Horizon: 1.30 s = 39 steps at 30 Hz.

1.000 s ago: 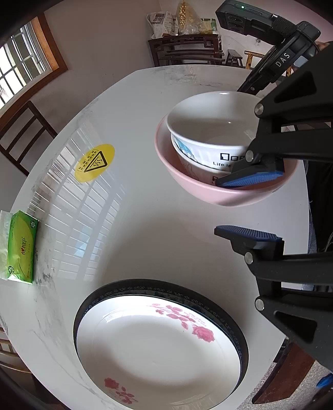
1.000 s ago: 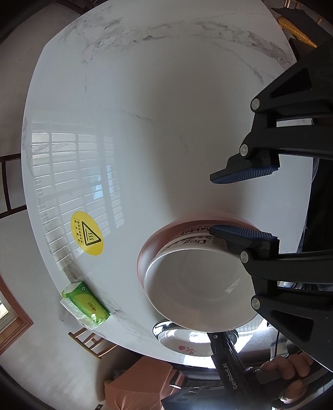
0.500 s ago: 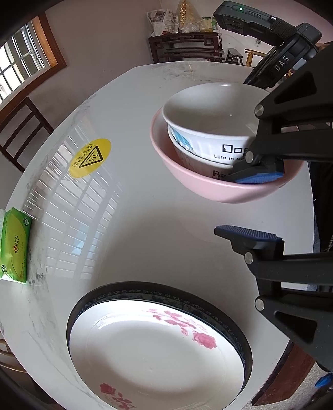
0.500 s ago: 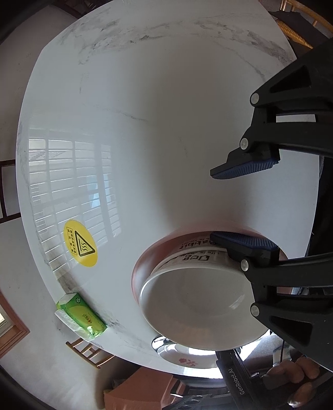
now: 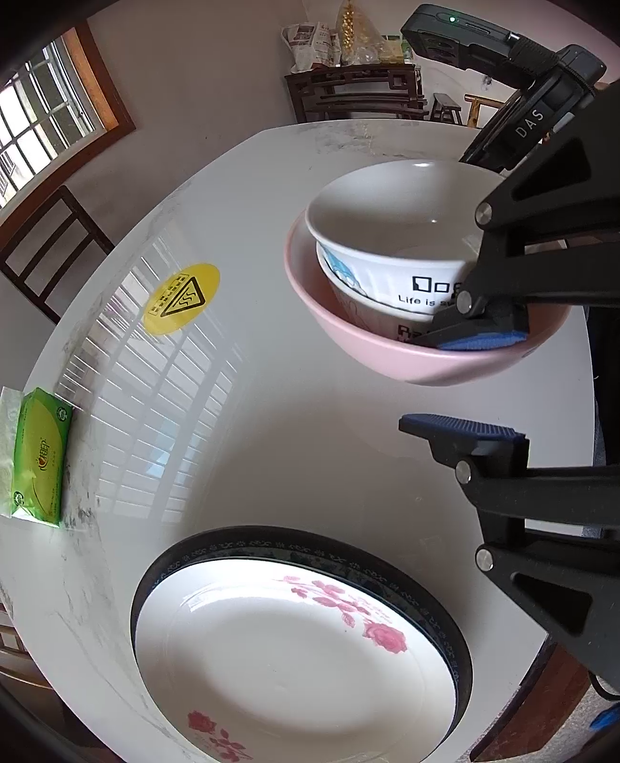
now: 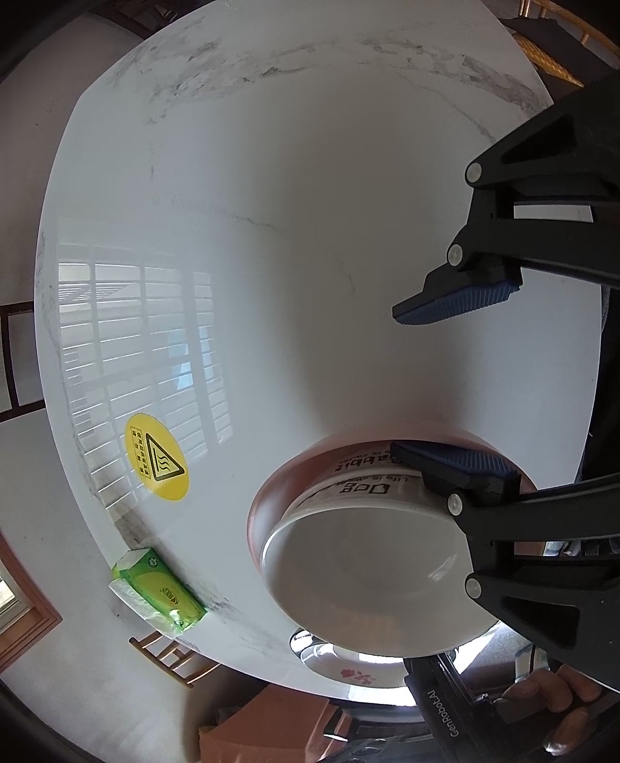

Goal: Organize plates and bowls
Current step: 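Lift the nested bowl stack and carry it over the plate stack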

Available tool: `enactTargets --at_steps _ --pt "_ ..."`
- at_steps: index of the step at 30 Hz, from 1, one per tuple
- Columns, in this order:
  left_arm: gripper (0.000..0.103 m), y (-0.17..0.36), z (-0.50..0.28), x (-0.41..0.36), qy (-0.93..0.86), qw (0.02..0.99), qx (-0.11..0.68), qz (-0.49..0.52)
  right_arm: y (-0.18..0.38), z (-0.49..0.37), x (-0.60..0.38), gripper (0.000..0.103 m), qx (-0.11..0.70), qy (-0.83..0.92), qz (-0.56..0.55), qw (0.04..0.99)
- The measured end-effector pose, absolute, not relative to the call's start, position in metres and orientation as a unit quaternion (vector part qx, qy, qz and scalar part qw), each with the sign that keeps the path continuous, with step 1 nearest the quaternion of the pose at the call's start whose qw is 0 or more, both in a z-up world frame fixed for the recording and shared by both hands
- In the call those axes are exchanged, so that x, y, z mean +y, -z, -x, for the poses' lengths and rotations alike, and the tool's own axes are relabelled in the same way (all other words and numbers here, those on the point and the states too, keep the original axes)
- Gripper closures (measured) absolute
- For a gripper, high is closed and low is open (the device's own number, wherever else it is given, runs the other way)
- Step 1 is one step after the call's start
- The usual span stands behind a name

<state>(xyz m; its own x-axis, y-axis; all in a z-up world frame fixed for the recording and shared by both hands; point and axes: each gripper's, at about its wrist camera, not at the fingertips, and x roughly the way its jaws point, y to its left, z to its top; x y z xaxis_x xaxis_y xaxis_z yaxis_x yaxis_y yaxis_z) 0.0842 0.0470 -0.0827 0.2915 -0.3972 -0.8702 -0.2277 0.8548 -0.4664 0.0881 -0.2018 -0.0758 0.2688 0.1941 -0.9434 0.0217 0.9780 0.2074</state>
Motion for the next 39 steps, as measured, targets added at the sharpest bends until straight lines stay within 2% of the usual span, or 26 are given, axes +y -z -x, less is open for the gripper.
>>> enactTargets --at_steps 2,7,11,18,39 --pt "0.089 0.081 -0.084 0.044 0.061 0.763 0.588 0.259 0.075 -0.088 -0.201 0.062 0.602 -0.054 -0.091 0.792" --pt "0.094 0.080 -0.086 0.041 0.063 0.767 0.585 0.255 0.073 -0.086 -0.196 0.072 0.597 -0.058 -0.089 0.795" --pt "0.094 0.080 -0.088 0.040 0.062 0.771 0.583 0.247 0.073 -0.086 -0.194 0.076 0.596 -0.060 -0.092 0.795" --pt "0.095 0.080 -0.087 0.038 0.061 0.775 0.579 0.244 0.071 -0.085 -0.187 0.092 0.593 -0.073 -0.097 0.796" --pt "0.096 0.073 -0.086 0.037 0.051 0.785 0.574 0.228 0.067 -0.088 -0.178 0.092 0.591 -0.062 -0.085 0.800"
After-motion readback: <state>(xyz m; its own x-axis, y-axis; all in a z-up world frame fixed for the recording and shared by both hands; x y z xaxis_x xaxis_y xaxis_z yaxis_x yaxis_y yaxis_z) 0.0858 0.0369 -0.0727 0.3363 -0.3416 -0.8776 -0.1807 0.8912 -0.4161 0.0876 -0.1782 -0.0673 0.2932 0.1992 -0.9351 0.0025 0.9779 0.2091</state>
